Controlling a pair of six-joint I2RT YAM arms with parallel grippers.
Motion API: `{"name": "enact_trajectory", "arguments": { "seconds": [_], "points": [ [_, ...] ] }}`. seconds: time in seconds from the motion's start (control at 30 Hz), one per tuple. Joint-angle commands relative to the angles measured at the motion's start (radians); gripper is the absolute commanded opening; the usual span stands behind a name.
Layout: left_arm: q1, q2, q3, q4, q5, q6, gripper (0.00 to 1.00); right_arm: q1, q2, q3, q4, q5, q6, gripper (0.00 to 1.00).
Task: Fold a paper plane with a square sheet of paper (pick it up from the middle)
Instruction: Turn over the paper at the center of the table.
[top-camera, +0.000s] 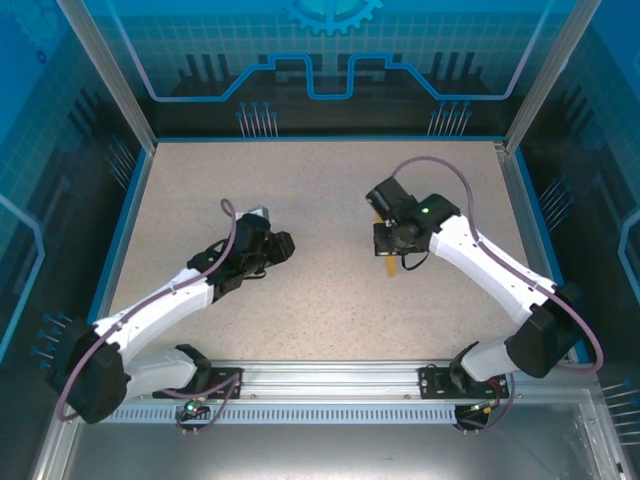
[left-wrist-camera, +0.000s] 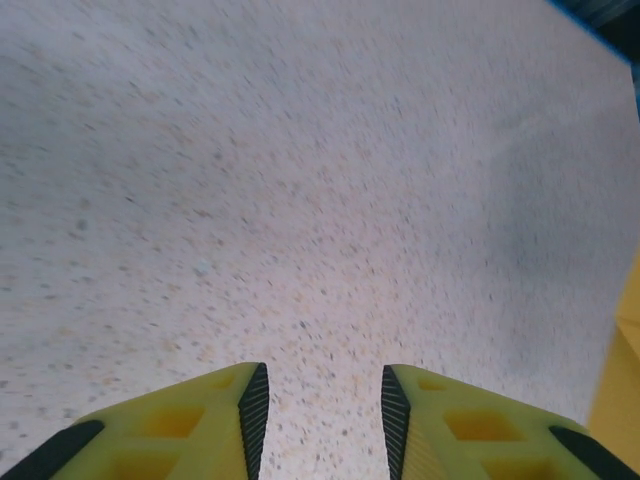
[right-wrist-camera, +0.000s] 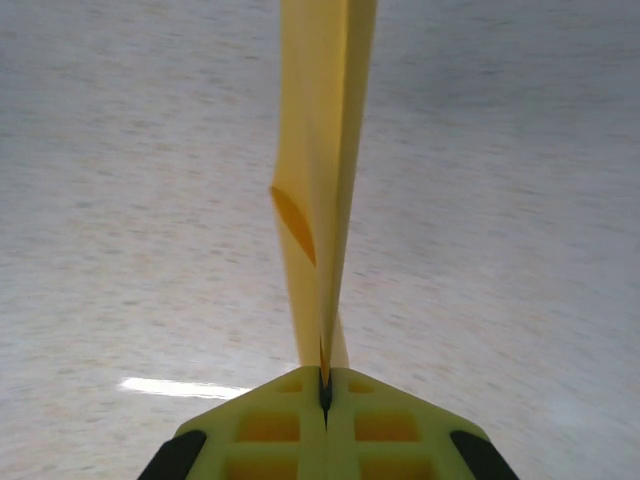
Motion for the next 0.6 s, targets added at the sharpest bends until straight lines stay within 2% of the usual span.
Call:
{"name": "enact_trajectory", "arguments": {
  "seconds": [0.0,0.13,0.23,0.4,0.47,0.5,0.57],
  "points": [
    [0.010,-0.075,-0.045,-0.034,-0.161,-0.065,0.39,0.064,0.096,0.074,-0.292,0.304,0.104,0.04],
    [0.015,-0.170,-0.091,-0.084,-0.264,-0.116,0.41,0.113,0.246,0.122,-0.263,0.256,0.113,0.04],
    [0.021,-0.234,-0.112,-0.114,-0.291,-0.113,0.43,0.154,0.399,0.197,-0.264,0.222,0.121,0.04],
    [0.026,-0.302,-0.140,-0.164,-0.333,-0.132,0.44,0.227,0.684,0.429,-0.271,0.103,0.097,0.03],
    [0.030,-0.331,-0.152,-0.166,-0.331,-0.132,0.45,0.254,0.772,0.540,-0.284,0.055,0.070,0.09],
    [0.033,-0.342,-0.153,-0.165,-0.325,-0.125,0.45,0.262,0.800,0.589,-0.279,0.024,0.058,0.15],
    [0.035,-0.355,-0.151,-0.168,-0.315,-0.106,0.46,0.269,0.815,0.630,-0.220,-0.083,0.014,0.24]
  ]
}}
